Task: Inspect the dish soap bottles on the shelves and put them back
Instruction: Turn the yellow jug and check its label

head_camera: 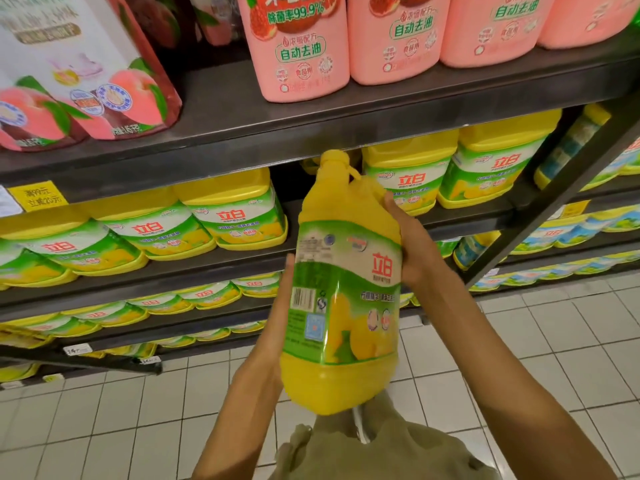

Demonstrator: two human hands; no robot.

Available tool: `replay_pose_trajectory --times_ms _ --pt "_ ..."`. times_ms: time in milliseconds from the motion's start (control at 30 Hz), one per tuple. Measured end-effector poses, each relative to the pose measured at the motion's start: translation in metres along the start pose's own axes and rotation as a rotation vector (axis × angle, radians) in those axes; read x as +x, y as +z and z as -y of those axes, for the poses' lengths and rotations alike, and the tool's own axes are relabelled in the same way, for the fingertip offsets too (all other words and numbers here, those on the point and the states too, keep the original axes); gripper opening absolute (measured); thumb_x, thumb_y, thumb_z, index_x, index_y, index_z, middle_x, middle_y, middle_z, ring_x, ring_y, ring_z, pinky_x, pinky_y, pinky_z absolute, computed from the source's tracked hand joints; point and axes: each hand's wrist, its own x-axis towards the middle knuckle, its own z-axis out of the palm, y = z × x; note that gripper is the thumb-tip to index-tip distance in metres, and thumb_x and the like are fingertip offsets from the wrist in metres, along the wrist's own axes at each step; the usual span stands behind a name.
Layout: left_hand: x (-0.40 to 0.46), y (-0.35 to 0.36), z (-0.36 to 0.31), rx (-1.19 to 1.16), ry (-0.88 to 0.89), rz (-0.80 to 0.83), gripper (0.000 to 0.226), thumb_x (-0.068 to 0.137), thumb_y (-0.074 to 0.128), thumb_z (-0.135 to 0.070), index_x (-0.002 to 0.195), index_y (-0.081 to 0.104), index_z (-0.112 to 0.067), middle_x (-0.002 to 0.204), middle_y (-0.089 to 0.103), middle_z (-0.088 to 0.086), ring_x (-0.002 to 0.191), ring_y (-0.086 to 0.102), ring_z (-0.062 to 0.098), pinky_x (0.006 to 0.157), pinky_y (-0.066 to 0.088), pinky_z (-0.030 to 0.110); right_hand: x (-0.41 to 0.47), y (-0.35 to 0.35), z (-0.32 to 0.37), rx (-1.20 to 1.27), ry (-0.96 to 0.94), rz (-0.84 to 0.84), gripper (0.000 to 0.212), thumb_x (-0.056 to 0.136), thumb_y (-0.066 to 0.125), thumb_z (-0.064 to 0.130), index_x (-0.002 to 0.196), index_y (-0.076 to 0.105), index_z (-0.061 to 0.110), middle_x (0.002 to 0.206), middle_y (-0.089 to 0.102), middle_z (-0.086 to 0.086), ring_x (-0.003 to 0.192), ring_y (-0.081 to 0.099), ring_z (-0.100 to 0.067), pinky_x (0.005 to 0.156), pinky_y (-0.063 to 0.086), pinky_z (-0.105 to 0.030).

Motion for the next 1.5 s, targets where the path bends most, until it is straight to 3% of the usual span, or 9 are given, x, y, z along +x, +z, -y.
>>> replay_pose_trajectory --times_ms 67,133,300,400,567,767,1033,1333,1500 --pt "0.006 0.001 -0.016 -0.173 0.050 0.173 0.063 0.088 0.040 -0.062 0.107 0.073 -0.011 0.108 0.071 0.019 0.098 0.070 0.026 0.078 0.059 0.036 0.000 -0.002 0.007 -0.144 0.022 -0.083 0.037 0.092 0.056 0.049 0.113 0.066 0.021 0.107 0.072 -0.016 0.089 0.071 -0.033 0.075 0.059 -0.046" --pt "0.010 -0.006 -0.021 -0.147 0.069 0.272 0.068 0.072 0.061 -0.068 0.116 0.070 -0.018 0.123 0.065 0.017 0.112 0.063 0.032 0.084 0.056 0.044 0.001 -0.002 0.008 -0.159 0.085 -0.156 0.039 0.093 0.055 0.049 0.119 0.062 0.019 0.108 0.070 -0.018 0.085 0.069 -0.032 0.072 0.057 -0.044" --pt "0.019 -0.006 -0.016 -0.215 -0.019 0.280 0.061 0.055 0.087 -0.048 0.107 0.075 -0.020 0.119 0.068 0.015 0.107 0.066 0.032 0.077 0.057 0.044 0.000 -0.001 0.008 -0.207 0.174 -0.230 0.041 0.095 0.055 0.047 0.124 0.056 0.018 0.105 0.069 -0.017 0.086 0.068 -0.032 0.069 0.055 -0.045" --pt "0.021 -0.005 -0.015 -0.255 -0.007 0.335 0.059 0.064 0.079 -0.052 0.112 0.072 -0.019 0.122 0.066 0.014 0.111 0.064 0.033 0.081 0.056 0.046 -0.002 -0.010 0.003 -0.229 0.136 -0.122 0.038 0.095 0.055 0.046 0.125 0.058 0.023 0.107 0.073 -0.012 0.094 0.071 -0.029 0.081 0.058 -0.045" --pt "0.026 -0.001 -0.011 -0.346 -0.052 0.331 0.055 0.083 0.050 -0.060 0.113 0.072 -0.021 0.124 0.065 0.013 0.111 0.064 0.032 0.082 0.056 0.046 -0.017 -0.023 -0.016 -0.123 0.110 0.049 0.035 0.089 0.060 0.044 0.116 0.066 0.023 0.109 0.073 -0.013 0.094 0.073 -0.029 0.071 0.060 -0.039" --pt "0.032 -0.006 -0.002 -0.260 -0.026 0.168 0.053 0.087 0.046 -0.055 0.123 0.063 -0.021 0.121 0.067 0.014 0.106 0.067 0.031 0.075 0.059 0.040 -0.013 -0.029 -0.008 -0.159 0.151 -0.024 0.027 0.094 0.058 0.037 0.106 0.068 0.015 0.095 0.076 -0.013 0.078 0.075 -0.027 0.059 0.060 -0.034" --pt "0.034 -0.014 0.001 -0.210 -0.061 0.122 0.039 0.082 0.056 -0.045 0.101 0.077 -0.018 0.108 0.072 0.014 0.089 0.073 0.028 0.065 0.059 0.037 -0.014 -0.028 -0.007 -0.242 0.284 -0.072 0.042 0.095 0.056 0.038 0.125 0.060 0.009 0.119 0.067 -0.023 0.093 0.067 -0.033 0.085 0.054 -0.045" --pt "0.032 -0.010 0.003 0.096 -0.003 0.044 0.073 0.065 0.069 -0.055 0.128 0.056 -0.022 0.118 0.069 0.009 0.109 0.066 0.026 0.099 0.049 0.048 -0.028 -0.020 0.000 -0.408 -0.207 0.018 0.071 0.077 0.068 0.040 0.142 0.038 0.035 0.120 0.067 -0.005 0.093 0.073 -0.021 0.066 0.059 -0.031" --pt "0.033 -0.013 0.005 0.167 0.177 -0.073 0.079 0.056 0.084 -0.051 0.125 0.058 -0.023 0.118 0.069 0.004 0.108 0.066 0.024 0.100 0.047 0.050 -0.039 -0.020 0.004 -0.533 -0.254 0.064 0.088 0.063 0.076 0.044 0.137 0.028 0.046 0.124 0.060 0.004 0.097 0.071 -0.015 0.070 0.060 -0.030"
